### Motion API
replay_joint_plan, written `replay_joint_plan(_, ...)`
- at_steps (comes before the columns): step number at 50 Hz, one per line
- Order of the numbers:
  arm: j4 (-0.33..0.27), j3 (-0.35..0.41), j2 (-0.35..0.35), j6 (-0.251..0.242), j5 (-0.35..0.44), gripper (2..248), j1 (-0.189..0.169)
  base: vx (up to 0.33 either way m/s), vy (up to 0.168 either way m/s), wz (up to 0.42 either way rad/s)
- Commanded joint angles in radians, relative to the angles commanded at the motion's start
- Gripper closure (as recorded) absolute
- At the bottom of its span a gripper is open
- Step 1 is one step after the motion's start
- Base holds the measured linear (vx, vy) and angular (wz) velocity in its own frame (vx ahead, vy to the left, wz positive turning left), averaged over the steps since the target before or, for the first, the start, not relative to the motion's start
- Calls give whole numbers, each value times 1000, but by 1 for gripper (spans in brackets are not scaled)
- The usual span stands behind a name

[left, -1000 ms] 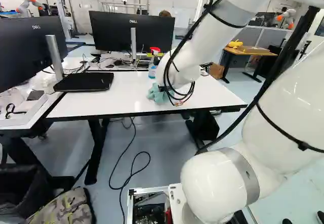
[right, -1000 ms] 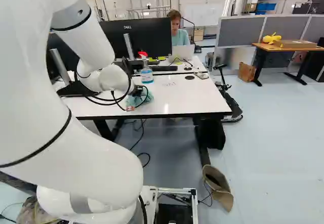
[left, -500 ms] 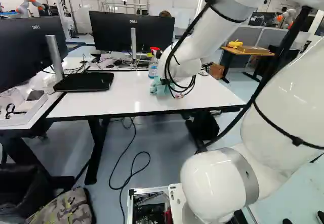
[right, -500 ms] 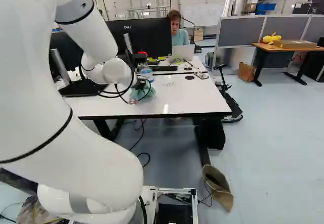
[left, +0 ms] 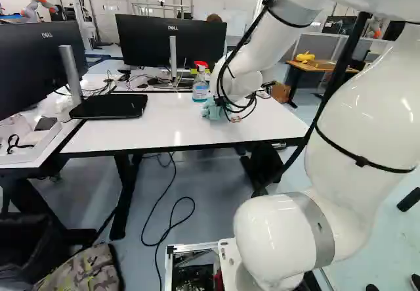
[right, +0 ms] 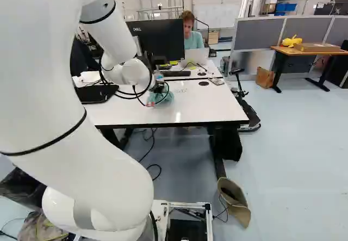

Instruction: Clean the table with the green towel

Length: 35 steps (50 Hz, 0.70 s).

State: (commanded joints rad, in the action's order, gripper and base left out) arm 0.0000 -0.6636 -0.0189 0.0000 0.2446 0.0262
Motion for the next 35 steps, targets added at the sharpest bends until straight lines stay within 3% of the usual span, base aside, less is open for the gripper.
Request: replay_joint_plan(35, 0, -150, -140, 0, 0, 224, -85, 0, 0, 0)
